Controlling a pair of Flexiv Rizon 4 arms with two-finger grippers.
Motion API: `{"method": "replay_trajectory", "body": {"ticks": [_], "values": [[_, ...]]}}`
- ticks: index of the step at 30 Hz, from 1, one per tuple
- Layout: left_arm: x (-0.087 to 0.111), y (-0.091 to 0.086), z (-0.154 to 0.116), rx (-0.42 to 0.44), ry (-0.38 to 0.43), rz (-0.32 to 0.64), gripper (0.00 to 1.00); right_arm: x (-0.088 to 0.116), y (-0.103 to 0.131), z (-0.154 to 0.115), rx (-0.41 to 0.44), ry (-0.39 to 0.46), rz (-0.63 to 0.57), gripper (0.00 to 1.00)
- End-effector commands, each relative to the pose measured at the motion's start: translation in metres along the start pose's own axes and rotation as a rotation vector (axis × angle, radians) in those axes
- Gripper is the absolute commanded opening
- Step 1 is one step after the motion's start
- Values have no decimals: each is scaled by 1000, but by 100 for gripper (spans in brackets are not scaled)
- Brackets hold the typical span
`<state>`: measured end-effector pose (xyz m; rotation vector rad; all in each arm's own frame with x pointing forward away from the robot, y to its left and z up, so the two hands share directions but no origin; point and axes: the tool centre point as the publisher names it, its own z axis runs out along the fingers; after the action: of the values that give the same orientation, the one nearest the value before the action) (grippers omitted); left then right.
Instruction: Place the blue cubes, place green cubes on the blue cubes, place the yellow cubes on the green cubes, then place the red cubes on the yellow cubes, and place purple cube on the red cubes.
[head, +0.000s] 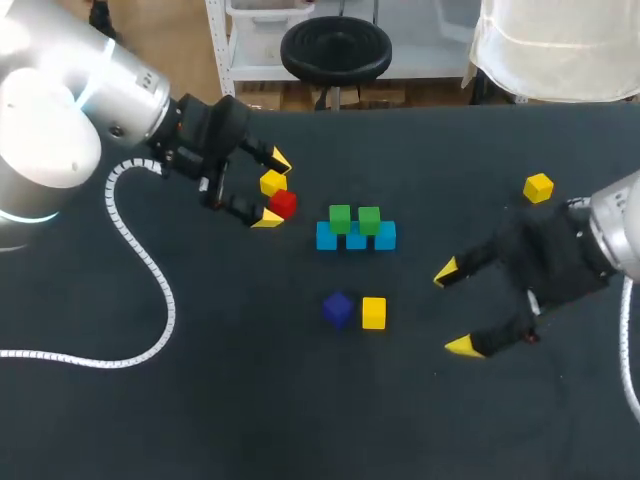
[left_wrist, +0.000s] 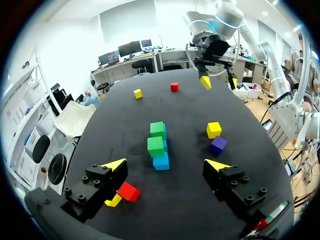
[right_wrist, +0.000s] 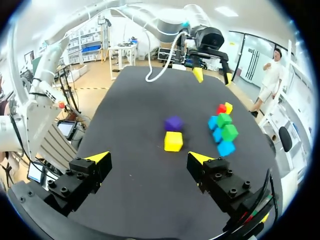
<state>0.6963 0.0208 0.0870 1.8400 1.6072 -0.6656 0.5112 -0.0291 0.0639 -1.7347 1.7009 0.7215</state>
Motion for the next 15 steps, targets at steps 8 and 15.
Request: {"method": "replay_trajectory", "body": {"ticks": [8,15], "values": [[-1,2,0,5,5,-1,100,-8,9,31,-73,3,25,100],[-1,2,0,5,5,-1,100,-11,10,43,-91,25,14,100]]}}
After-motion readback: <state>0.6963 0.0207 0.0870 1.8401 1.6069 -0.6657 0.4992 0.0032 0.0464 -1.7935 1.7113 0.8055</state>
